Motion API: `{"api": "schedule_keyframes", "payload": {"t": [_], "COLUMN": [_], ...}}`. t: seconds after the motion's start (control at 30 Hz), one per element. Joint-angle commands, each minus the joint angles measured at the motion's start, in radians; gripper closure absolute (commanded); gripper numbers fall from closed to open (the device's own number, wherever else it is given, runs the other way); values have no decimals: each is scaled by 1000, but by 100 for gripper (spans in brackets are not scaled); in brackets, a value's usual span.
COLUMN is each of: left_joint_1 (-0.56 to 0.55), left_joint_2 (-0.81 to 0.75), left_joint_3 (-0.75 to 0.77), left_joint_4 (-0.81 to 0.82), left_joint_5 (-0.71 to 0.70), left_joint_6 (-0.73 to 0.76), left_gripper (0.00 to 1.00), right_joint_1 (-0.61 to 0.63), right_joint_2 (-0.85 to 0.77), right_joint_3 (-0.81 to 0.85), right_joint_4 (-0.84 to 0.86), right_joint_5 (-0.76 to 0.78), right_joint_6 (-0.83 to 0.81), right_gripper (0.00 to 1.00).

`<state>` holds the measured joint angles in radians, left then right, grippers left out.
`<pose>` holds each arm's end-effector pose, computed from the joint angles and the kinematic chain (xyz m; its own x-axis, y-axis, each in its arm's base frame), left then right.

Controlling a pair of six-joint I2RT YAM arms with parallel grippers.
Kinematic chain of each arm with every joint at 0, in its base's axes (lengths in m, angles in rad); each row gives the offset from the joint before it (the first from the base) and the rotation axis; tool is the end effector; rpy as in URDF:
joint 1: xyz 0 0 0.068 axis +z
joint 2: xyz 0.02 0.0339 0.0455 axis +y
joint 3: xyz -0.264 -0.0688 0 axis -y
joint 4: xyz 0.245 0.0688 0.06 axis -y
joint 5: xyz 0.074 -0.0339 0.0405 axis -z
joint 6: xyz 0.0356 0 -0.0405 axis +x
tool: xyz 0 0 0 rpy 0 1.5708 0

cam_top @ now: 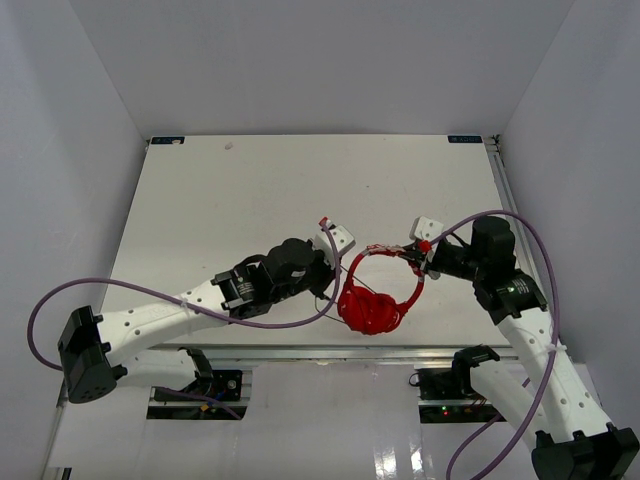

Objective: Wrap the headphones

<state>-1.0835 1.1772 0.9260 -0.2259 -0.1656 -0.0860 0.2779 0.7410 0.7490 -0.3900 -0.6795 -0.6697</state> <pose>0.1306 -0.2340 0.3044 -0.2832 0.3535 -0.8915 0.7815 0.6239 -0.0009 0.1517 0.0665 0.3158 0.1995 -0.4452 -0.8729 -0.8295 0.3976 -0.3924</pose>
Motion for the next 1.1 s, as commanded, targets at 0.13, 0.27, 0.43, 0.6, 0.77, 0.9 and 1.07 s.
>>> {"api": "schedule_keyframes", "payload": {"t": [0.13, 0.27, 0.43, 0.6, 0.77, 0.9, 1.07], "left_joint_1": [45, 48, 48, 49, 49, 50, 48], "left_joint_2": [-91, -143, -174, -155, -139, -138, -132], "left_joint_3": [-73, -137, -198, -227, -272, -314, -368], "left_joint_4": [107, 170, 247, 316, 374, 431, 505], "left_joint_5": [-58, -46, -23, 25, 47, 55, 61], "left_joint_6": [-13, -37, -60, -78, -102, -124, -150], "left_gripper": [88, 81, 72, 73, 73, 73, 81], "right_joint_1": [-7, -15, -31, -57, -88, -121, -149], "right_joint_2": [2, 30, 73, 101, 125, 127, 127], "right_joint_3": [77, 120, 175, 199, 237, 255, 271], "right_joint_4": [-86, -81, -65, 4, 50, 128, 188], "right_joint_5": [-191, -230, -294, -324, -311, -244, -162], "right_joint_6": [14, 75, 179, 326, 448, 596, 759], "right_gripper": [92, 92, 92, 92, 92, 92, 92]}}
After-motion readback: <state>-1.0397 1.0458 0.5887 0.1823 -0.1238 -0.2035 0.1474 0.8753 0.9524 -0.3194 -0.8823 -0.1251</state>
